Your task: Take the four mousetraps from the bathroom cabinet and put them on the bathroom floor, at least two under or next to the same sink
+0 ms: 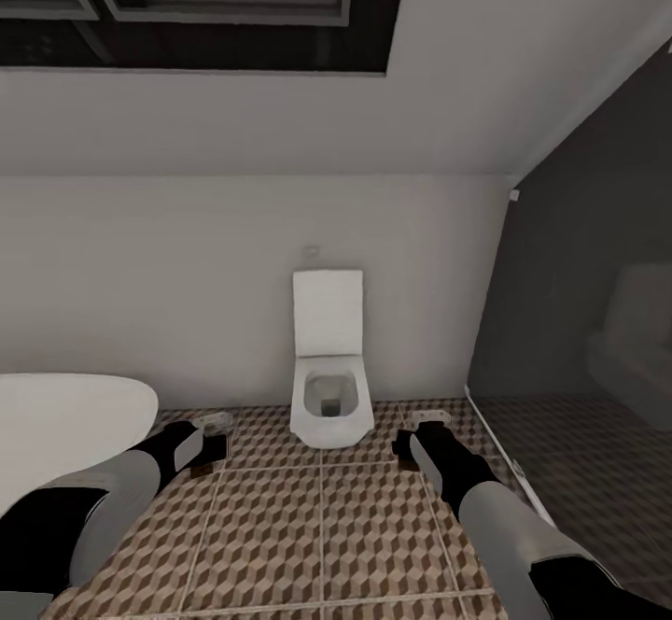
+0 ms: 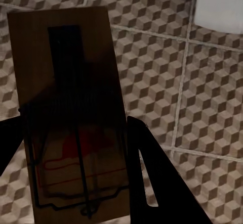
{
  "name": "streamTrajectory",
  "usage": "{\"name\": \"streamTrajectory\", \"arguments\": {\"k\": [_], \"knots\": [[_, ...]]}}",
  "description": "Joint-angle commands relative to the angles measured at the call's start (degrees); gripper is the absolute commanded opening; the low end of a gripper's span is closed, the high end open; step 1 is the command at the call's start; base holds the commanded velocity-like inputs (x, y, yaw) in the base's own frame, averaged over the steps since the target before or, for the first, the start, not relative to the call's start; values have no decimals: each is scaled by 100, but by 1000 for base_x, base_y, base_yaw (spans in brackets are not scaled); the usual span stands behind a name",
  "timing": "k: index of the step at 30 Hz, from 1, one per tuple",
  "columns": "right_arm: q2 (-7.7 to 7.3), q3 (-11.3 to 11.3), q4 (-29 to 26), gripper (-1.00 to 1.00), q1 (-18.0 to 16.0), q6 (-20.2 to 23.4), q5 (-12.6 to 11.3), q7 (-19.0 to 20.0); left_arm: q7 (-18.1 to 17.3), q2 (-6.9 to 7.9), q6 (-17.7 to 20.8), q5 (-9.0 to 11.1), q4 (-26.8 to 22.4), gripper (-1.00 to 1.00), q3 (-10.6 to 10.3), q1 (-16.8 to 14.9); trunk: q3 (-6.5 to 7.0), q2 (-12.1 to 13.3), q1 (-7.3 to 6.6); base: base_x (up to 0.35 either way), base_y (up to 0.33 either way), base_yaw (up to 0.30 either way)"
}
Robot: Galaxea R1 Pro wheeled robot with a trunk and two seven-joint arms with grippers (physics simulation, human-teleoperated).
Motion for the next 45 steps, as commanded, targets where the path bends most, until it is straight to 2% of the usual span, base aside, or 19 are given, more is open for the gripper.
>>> {"name": "streamTrajectory", "arguments": {"k": [1,27,37,40,42,45], "knots": [[-5,41,-9,-100,-3,28,-46,-52,9,0,28,55,-7,-100,-42,-3,-25,-46,23,0,0,215],[-20,27,-4,-100,-3,25,-39,-71,10,-26,28,46,1,-100,-42,-3,-492,-1089,594,0,0,18],[-259,35,22,-100,-3,-160,-46,-78,10,-8,28,56,17,-100,-42,-3,-672,-1490,813,0,0,0],[-342,37,317,-100,-3,-408,-48,-78,10,19,28,71,28,-100,-42,-3,-725,-1610,879,0,0,0],[-379,46,778,-100,-3,-922,-45,-78,10,51,28,61,33,-100,-42,-3,-761,-1691,923,0,0,0],[-407,54,1265,-100,-3,-1411,-43,-78,5,73,25,-57,35,-100,-42,17,-815,-1811,989,0,0,0]]}}
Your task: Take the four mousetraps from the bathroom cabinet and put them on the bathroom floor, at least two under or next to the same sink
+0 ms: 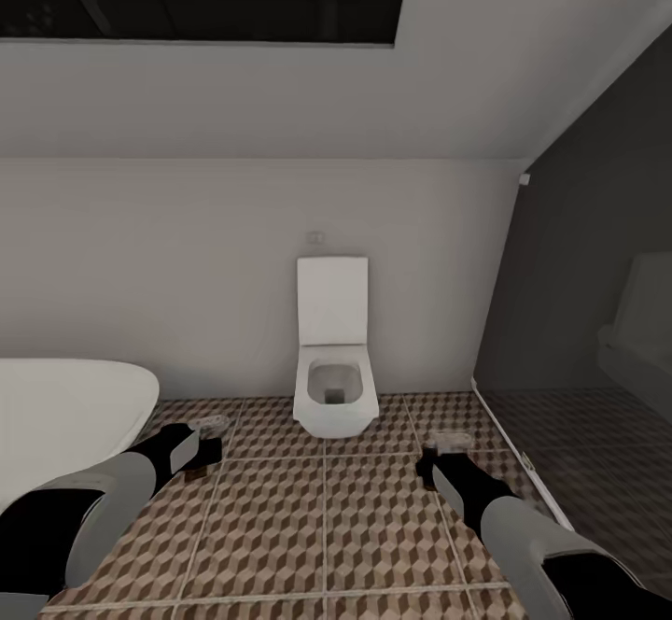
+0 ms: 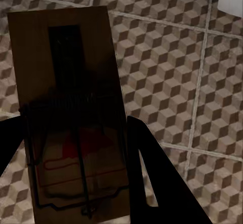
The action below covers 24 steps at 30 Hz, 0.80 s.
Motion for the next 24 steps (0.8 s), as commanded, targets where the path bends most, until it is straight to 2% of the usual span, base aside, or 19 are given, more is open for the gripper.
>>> {"name": "streamTrajectory", "arguments": {"k": [1,5,11,24], "knots": [[-23,55,162,-100,-3,-113,-42,-43,5,4,21,-42,-4,-100,-40,31,-24,-45,22,0,0,0],[-78,69,405,-100,-3,-312,-33,-36,3,11,-141,-263,-3,-100,-40,110,-96,-206,110,0,0,0],[-98,85,515,-100,-3,-354,-25,-20,-18,51,-297,-302,-2,-100,-40,129,-204,-446,242,0,0,0],[-200,97,536,-100,-3,-360,-16,-9,-33,60,-338,-324,-2,-100,-40,132,-437,-968,527,0,0,0]]}}
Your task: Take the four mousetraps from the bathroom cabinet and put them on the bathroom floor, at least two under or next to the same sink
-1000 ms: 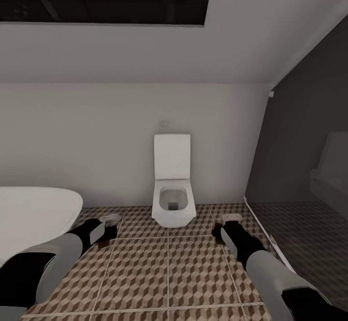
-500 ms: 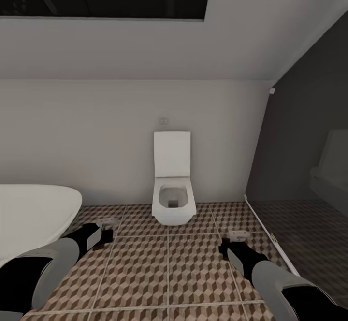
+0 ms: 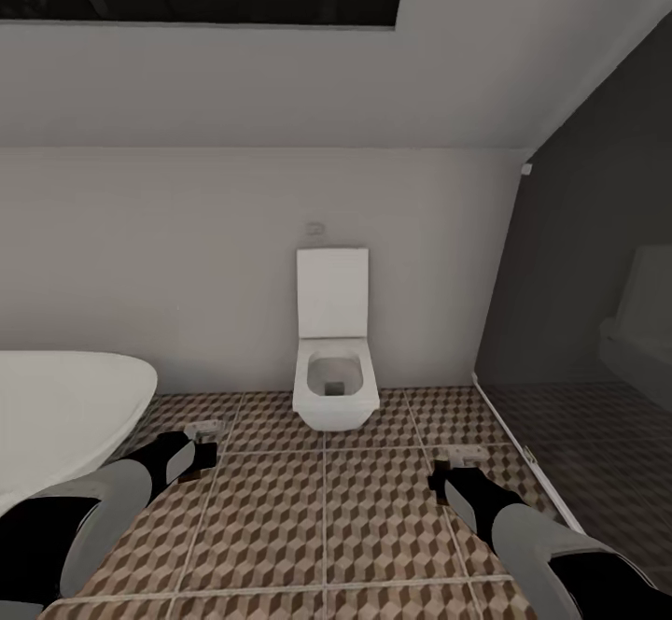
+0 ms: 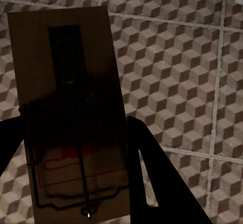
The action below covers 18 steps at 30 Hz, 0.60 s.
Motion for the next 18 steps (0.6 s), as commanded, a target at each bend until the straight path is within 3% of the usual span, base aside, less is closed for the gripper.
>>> {"name": "streamTrajectory", "arguments": {"k": [1,18], "knots": [[-2,52,-11,-100,-2,37,-43,-37,5,0,22,55,-3,-100,-41,-3,-24,-45,22,0,0,0],[-26,49,-14,-100,-2,-21,-25,-46,-14,-60,63,46,0,-100,-34,25,-329,-727,395,0,0,0]]}}
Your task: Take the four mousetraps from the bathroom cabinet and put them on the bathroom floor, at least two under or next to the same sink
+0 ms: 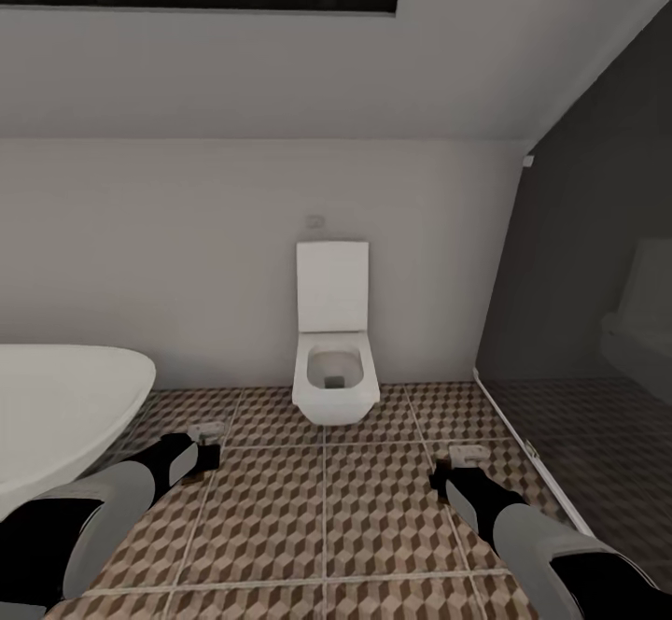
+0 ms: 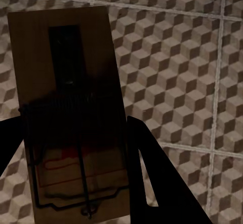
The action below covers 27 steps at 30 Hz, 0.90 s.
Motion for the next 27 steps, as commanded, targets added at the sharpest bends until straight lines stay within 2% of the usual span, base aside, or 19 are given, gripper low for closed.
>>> {"name": "streamTrajectory", "arguments": {"k": [1,9,27], "knots": [[-1,51,-15,-100,-2,37,-41,-37,3,-1,19,57,-4,-100,-40,-4,-24,-45,22,0,0,0],[-13,51,-37,-100,-2,35,-41,-36,-18,-100,-10,65,0,-100,-39,-4,-168,-365,198,0,0,0],[-45,51,-99,-100,-2,34,-41,-30,-19,-90,-22,72,-2,-100,-39,3,-491,-1087,593,0,0,0]]}}
